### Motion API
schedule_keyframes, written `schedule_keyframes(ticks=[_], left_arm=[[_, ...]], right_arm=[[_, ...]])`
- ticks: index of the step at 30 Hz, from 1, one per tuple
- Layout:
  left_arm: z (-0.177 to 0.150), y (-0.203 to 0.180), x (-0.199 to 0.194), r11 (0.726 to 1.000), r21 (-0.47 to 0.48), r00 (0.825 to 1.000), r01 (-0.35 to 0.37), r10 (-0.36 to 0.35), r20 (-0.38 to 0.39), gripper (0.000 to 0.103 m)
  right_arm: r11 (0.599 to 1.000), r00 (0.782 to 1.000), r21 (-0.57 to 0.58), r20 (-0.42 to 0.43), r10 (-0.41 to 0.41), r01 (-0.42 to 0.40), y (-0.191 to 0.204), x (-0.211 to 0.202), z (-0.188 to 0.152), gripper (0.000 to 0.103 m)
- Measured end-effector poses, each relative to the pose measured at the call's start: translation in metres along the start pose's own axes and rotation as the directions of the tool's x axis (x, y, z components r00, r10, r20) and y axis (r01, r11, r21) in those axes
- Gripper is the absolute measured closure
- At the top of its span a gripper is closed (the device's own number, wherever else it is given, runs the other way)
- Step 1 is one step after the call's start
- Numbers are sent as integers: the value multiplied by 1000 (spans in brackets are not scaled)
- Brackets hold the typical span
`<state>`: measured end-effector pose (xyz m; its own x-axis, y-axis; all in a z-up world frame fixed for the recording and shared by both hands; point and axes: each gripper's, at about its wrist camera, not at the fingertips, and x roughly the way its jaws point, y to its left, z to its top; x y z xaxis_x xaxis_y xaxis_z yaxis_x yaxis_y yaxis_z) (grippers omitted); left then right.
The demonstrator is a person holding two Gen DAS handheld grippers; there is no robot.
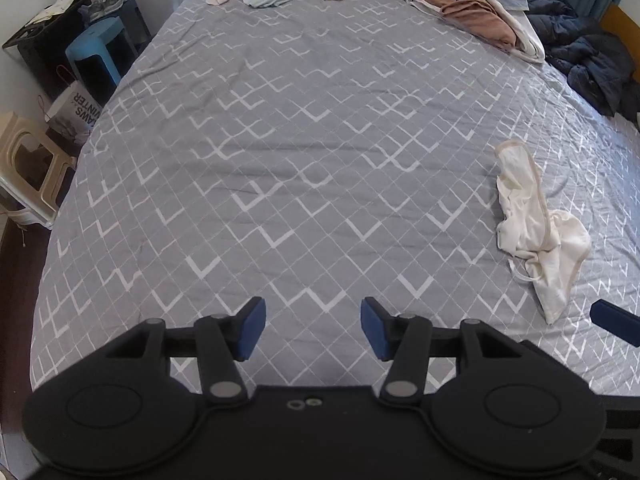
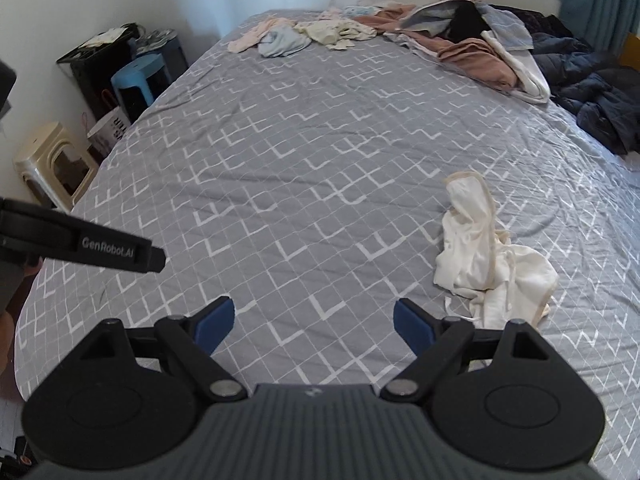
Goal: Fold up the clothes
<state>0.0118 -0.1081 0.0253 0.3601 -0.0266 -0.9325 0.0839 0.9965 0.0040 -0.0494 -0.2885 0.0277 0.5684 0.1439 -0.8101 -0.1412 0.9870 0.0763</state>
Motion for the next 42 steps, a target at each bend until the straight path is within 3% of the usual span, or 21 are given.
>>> schedule_keyframes(ticks=[14, 30, 42], left_arm=[[-6, -11, -2, 998, 60, 1000, -10, 9, 17, 50], [-3, 1, 1, 999, 24, 999, -35, 35, -2, 44], [-10, 12, -1, 999, -47, 1000, 4, -5, -25, 43]], right_arm=[[1000, 1000, 25, -3, -7, 7, 2, 1, -4, 14], [999, 1000, 29, 7, -13, 13, 8, -3, 0, 14], [996, 999, 87, 14, -31, 30, 12, -4, 7, 14]])
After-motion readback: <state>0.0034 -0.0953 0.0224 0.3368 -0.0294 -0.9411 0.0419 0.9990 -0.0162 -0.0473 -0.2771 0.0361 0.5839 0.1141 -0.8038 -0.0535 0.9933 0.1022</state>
